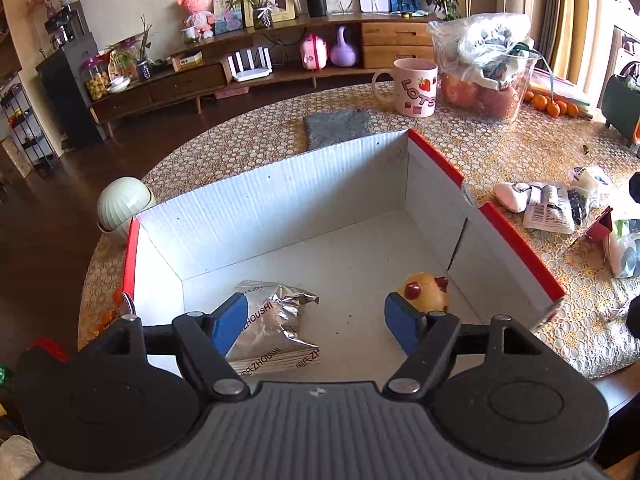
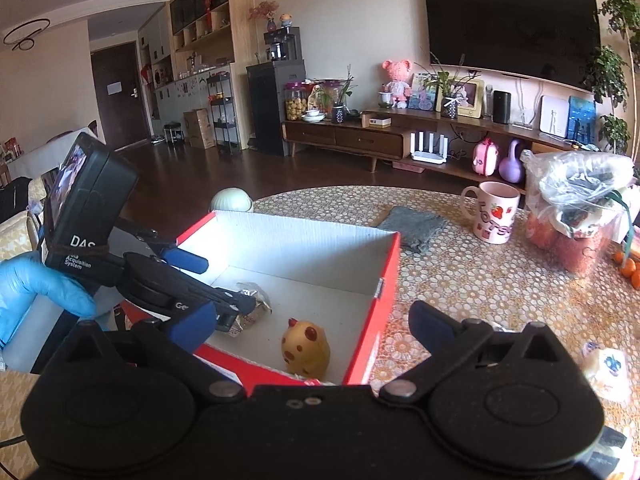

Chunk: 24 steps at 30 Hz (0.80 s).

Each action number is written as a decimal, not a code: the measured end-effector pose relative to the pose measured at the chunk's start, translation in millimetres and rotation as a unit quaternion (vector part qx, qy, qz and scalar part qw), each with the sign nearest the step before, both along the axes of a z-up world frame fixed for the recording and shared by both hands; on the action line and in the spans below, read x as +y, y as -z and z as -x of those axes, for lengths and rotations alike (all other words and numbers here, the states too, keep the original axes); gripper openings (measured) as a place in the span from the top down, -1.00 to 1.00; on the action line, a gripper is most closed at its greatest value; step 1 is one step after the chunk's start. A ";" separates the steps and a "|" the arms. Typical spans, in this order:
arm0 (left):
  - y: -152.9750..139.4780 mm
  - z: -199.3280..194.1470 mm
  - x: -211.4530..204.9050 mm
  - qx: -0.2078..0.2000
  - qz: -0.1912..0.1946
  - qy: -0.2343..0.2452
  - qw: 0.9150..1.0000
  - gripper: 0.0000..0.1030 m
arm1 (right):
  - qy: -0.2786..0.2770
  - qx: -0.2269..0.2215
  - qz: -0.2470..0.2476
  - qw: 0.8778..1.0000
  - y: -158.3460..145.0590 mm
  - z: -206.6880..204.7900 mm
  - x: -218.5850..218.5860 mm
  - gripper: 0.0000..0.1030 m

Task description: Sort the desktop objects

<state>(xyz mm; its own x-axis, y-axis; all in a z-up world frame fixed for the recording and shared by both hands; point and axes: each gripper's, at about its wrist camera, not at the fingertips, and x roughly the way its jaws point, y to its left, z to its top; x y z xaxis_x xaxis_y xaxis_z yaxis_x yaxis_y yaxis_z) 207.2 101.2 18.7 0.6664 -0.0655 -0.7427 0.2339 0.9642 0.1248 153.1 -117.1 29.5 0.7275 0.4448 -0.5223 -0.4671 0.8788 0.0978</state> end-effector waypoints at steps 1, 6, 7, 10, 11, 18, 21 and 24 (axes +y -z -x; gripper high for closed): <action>-1.6 2.6 -0.7 -0.003 0.002 -0.001 1.000 -0.46 | 0.004 -0.001 -0.002 1.000 -0.9 2.2 -4.1 -0.99; -8.4 13.6 -8.3 -0.014 0.016 -0.005 1.000 -0.62 | 0.020 -0.003 -0.006 1.000 -3.5 12.1 -27.3 -0.99; -9.6 15.5 -10.3 -0.016 0.019 -0.004 1.000 -0.63 | 0.022 -0.003 -0.006 1.000 -4.1 14.1 -31.7 -0.99; -11.9 20.3 -15.1 -0.020 0.027 -0.006 0.999 -0.67 | 0.031 -0.007 -0.005 0.999 -5.4 23.0 -42.2 -0.99; -12.9 22.8 -16.4 -0.022 0.031 -0.006 0.999 -0.67 | 0.034 -0.007 -0.005 0.999 -5.3 25.2 -45.5 -0.99; -20.2 39.6 -33.6 -0.036 0.060 -0.001 0.998 -0.97 | 0.052 -0.013 -0.005 0.999 -6.1 41.0 -73.8 -0.99; -21.8 49.8 -49.4 -0.045 0.058 0.015 0.997 -0.98 | 0.065 -0.010 -0.005 0.998 -2.7 46.3 -86.3 -0.99; -24.6 61.7 -69.4 -0.060 0.057 0.033 0.996 -0.98 | 0.080 -0.011 -0.001 0.997 0.9 52.7 -99.1 -1.00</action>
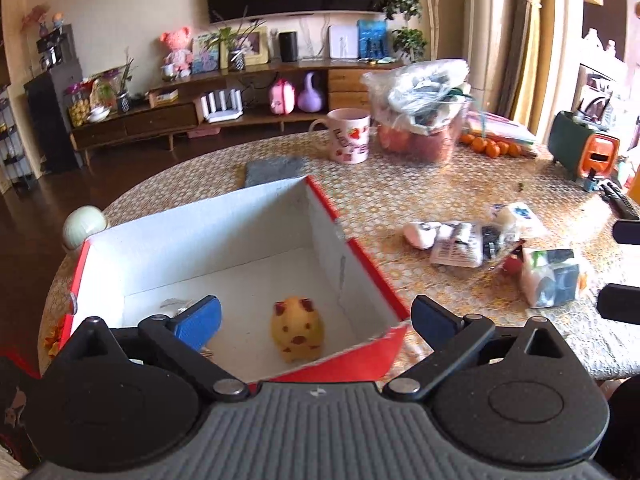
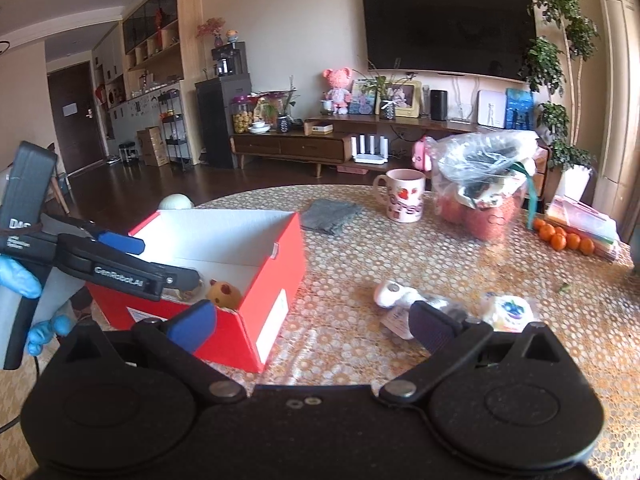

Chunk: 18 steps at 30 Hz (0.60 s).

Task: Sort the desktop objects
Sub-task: 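Withdraw both grippers from the box back toward the table items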

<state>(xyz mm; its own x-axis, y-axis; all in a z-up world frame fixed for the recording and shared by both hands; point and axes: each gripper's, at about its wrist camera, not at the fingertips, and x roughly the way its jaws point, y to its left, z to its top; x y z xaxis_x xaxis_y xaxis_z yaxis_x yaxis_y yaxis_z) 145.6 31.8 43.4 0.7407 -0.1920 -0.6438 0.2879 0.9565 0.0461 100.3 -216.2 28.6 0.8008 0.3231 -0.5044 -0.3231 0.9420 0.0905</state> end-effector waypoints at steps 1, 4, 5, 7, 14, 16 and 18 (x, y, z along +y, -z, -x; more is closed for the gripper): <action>-1.0 4.0 -6.4 -0.005 0.001 0.005 1.000 -0.98 | 0.006 0.001 0.000 1.000 2.0 2.6 -4.7 -0.99; -2.9 15.0 -23.1 -0.013 0.011 0.019 1.000 -0.98 | 0.024 0.006 -0.007 1.000 6.5 7.2 -20.1 -0.99; -3.4 18.0 -28.9 -0.014 0.015 0.021 1.000 -0.98 | 0.031 0.007 -0.010 0.999 8.5 8.8 -26.1 -0.99; -3.3 23.9 -39.5 -0.015 0.024 0.028 0.999 -0.98 | 0.042 0.010 -0.012 0.999 11.9 12.4 -35.3 -0.99; -2.4 44.2 -77.5 -0.024 0.032 0.060 0.997 -0.98 | 0.076 0.015 -0.017 0.997 19.5 25.3 -69.5 -0.99; -0.5 48.3 -88.5 -0.027 0.031 0.068 0.997 -0.98 | 0.086 0.018 -0.021 0.996 22.2 27.1 -78.6 -0.99; 2.2 51.8 -98.6 -0.027 0.031 0.077 0.996 -0.98 | 0.095 0.018 -0.022 0.995 25.4 28.7 -87.3 -0.99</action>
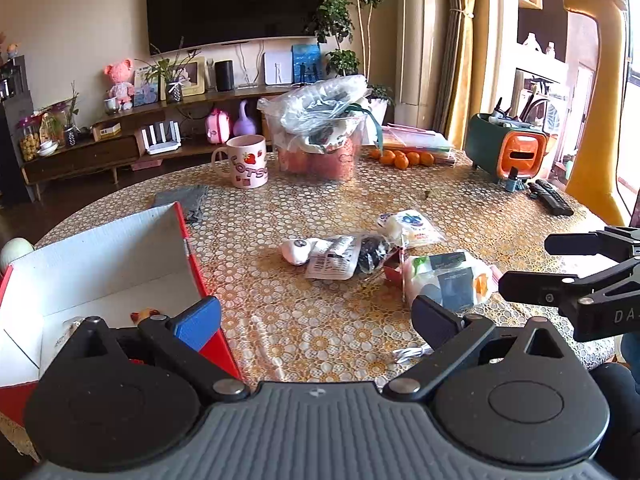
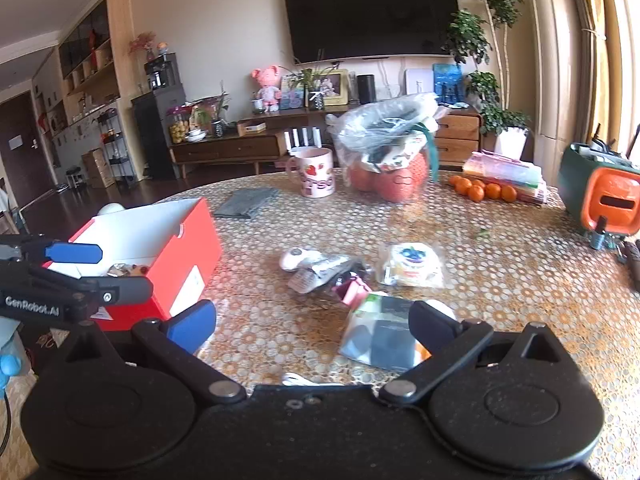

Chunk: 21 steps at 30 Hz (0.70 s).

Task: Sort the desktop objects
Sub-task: 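Withdraw both grippers from the box back toward the table items, then reach the left gripper to the white USB cable while the right reaches the white tissue pack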

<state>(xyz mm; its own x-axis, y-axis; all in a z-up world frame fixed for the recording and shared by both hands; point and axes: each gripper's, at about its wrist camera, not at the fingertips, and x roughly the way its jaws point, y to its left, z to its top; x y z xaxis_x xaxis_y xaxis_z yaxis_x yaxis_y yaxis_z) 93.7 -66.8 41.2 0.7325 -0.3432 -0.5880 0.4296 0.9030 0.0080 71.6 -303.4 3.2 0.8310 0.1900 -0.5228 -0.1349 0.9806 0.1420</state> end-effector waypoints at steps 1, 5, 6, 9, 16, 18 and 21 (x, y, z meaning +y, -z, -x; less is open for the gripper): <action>1.9 1.1 -5.2 0.001 0.000 0.005 1.000 -0.98 | 0.004 0.000 0.001 1.000 1.2 1.4 -3.6 -0.99; 10.8 4.9 -22.7 0.003 -0.005 0.016 1.000 -0.98 | 0.017 0.004 0.005 1.000 7.7 4.2 -17.4 -0.99; 13.5 5.5 -26.1 0.004 -0.006 0.019 1.000 -0.98 | 0.020 0.005 0.006 1.000 8.9 4.8 -20.0 -0.99; 22.3 6.5 -34.6 0.006 -0.011 0.027 1.000 -0.98 | 0.027 0.007 0.009 1.000 12.8 4.6 -27.5 -0.99; 46.5 7.5 -55.2 0.015 -0.017 0.053 0.998 -0.98 | 0.039 0.018 0.013 0.999 24.7 -1.6 -43.6 -0.99; 53.3 8.0 -62.2 0.015 -0.020 0.057 0.998 -0.98 | 0.043 0.024 0.011 0.999 29.4 -4.5 -45.6 -0.99; 64.4 7.9 -72.2 0.018 -0.020 0.062 0.998 -0.98 | 0.046 0.031 0.013 0.998 37.4 -8.7 -46.9 -0.99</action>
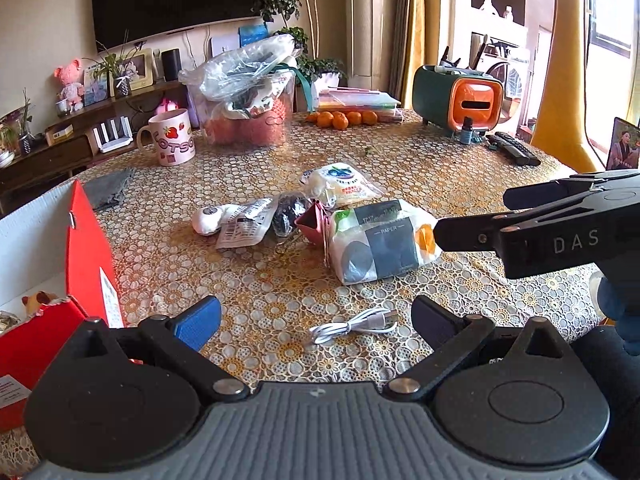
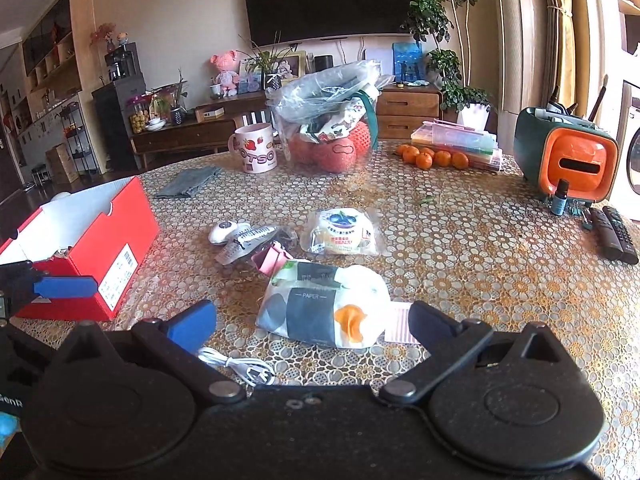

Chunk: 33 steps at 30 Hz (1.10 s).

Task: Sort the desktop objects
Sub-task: 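Reach the left gripper to the white USB cable while the right reaches the white tissue pack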

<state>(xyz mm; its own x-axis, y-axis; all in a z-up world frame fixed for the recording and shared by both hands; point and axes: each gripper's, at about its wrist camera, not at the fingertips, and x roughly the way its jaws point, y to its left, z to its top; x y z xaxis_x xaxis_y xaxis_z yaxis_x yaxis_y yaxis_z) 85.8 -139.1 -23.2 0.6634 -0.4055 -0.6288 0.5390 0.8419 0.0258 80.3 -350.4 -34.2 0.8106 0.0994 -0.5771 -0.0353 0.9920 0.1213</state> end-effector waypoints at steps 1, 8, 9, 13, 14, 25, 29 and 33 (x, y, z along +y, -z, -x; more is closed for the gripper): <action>4.1 0.6 -4.3 0.000 -0.002 0.003 1.000 -0.98 | 0.000 0.002 0.000 1.000 2.6 -1.7 -0.4 -0.99; 30.7 3.3 -29.2 -0.007 -0.019 0.018 1.000 -0.98 | 0.001 0.012 0.012 1.000 15.8 -16.5 -2.1 -0.99; 34.7 2.5 -32.4 -0.005 -0.022 0.017 1.000 -0.97 | 0.000 0.014 0.014 1.000 18.0 -18.8 -2.3 -0.99; 47.9 -2.4 -43.3 0.002 -0.025 0.009 1.000 -0.97 | 0.003 0.026 0.016 1.000 28.0 -29.9 -4.9 -0.99; 51.5 -3.4 -46.4 0.001 -0.028 0.008 1.000 -0.98 | 0.003 0.029 0.016 0.999 29.9 -32.3 -5.8 -0.99; 75.0 -12.5 -60.5 0.005 -0.040 -0.024 0.999 -0.97 | -0.010 0.041 0.023 0.999 42.9 -55.3 -3.2 -0.99; 75.8 -16.6 -60.2 0.010 -0.030 -0.026 0.999 -0.97 | -0.010 0.047 0.022 0.999 47.6 -65.7 -3.6 -0.99; 78.3 -22.9 -54.1 0.033 -0.006 -0.036 0.999 -0.98 | -0.009 0.053 0.027 0.998 53.4 -74.4 -3.5 -0.99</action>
<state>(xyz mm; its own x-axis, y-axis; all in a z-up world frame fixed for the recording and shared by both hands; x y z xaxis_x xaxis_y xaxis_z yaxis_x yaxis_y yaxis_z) 108.7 -193.2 -101.5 0.6477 -0.3511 -0.6761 0.4780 0.8783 0.0019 154.7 -353.8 -87.6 0.7433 0.0801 -0.6641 -0.0437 0.9965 0.0713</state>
